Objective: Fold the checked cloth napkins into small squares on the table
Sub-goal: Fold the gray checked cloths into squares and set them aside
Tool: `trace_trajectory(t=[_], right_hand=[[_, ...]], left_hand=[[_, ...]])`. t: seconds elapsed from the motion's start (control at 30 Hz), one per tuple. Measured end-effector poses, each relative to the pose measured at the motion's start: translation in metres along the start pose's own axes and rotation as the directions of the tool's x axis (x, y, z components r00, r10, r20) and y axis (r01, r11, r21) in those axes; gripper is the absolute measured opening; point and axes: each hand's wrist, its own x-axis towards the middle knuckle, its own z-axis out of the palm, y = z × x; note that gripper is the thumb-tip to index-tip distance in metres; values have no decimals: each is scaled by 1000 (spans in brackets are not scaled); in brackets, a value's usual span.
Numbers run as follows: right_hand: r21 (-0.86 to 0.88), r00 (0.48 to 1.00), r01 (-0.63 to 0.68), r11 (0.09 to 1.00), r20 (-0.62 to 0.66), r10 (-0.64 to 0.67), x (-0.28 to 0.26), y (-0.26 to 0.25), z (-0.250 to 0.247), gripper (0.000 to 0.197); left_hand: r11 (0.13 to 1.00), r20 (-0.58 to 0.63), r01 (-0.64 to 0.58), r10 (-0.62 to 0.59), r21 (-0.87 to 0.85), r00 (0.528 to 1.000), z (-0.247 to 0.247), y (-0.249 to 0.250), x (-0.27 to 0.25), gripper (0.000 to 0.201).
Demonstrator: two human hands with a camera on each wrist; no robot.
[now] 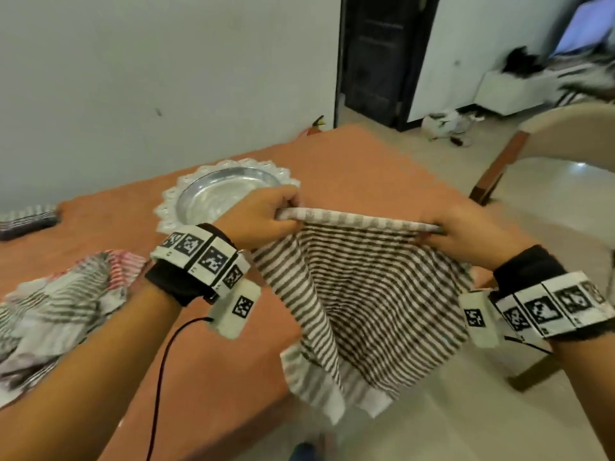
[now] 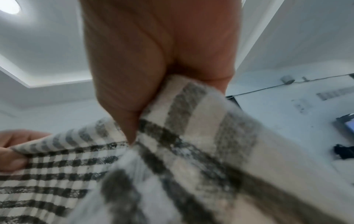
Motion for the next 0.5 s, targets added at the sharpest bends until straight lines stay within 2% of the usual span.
trace_trajectory(t=[0.07,0.17,0.23,0.37,0.5], right_hand=[[-27,994,-96,995,-59,94,16,39,-9,35],[-71,985,-144,987,-103,136,49,89,-24,31],[-81,983,-163,983,-104,154,79,121,-37,31],[-64,966,-255,965,-69,251,152,168,-76,27],[32,936,-324,946,-134,325,239,201,-103,16]], left_hand=[[1000,-47,2,-1,4,999,5,0,40,12],[999,-178,47,-49,-14,983,11,-5,107,13],[998,-223,69,-67,4,972,10,-12,153,8],[969,-246,166,-118,183,962,-4,-33,241,18],[904,-235,282,-212,322,949,-25,-50,317,20]])
